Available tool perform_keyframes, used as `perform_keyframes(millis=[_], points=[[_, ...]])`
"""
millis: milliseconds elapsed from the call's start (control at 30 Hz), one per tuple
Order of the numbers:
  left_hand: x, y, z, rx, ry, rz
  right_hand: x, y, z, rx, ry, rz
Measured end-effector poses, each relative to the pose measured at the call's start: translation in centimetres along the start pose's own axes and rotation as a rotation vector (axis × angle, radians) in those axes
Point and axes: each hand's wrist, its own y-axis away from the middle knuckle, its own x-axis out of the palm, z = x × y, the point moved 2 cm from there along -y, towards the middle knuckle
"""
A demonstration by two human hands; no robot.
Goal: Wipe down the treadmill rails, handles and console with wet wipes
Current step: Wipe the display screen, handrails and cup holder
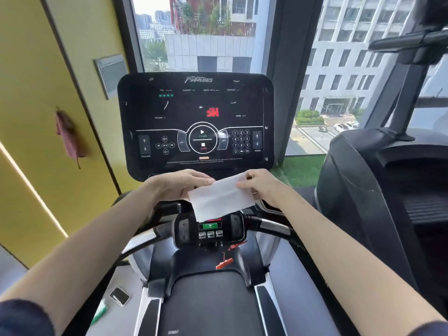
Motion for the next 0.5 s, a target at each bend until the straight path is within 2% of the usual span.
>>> perform_keyframes(millis=[67,100,167,200,233,300,367,433,500], points=[[0.6,-0.6,-0.2,-0.016,-0.027,0.012,0.1,-0.6,0.3,0.001,-0.109,0.11],[1.1,-0.9,-0.3,-0.007,-0.001,0.002,0.1,-0.9,0.1,0.016,-0.29,0.133],[1.7,-1.8,-0.4,0.055,0.139,-0.061,-0.2,-1.7,-0.9,0.09,-0.827,0.11],[1.8,-2.2,-0.3,0.088,0.219,-0.116,-0.2,-2.1,-1.8,0.119,-0.999,0.106],[1.9,-2.5,-0.1,0.105,0.264,-0.175,0.0,-2.6,-2.8,0.145,-1.07,0.142],[2.0,-3.2,0.4,0.069,0.215,-0.309,0.8,-3.1,-4.1,0.197,-1.002,0.235],[2.0,-3.6,1.0,0.005,0.13,-0.397,1.5,-3.1,-4.0,0.205,-0.818,0.244],[2.1,-3.7,1.3,-0.005,0.139,-0.425,1.5,-3.2,-3.2,0.129,-0.559,0.249],[2.2,-3.6,1.3,0.033,0.194,-0.434,1.4,-3.3,-3.0,0.055,-0.411,0.288]])
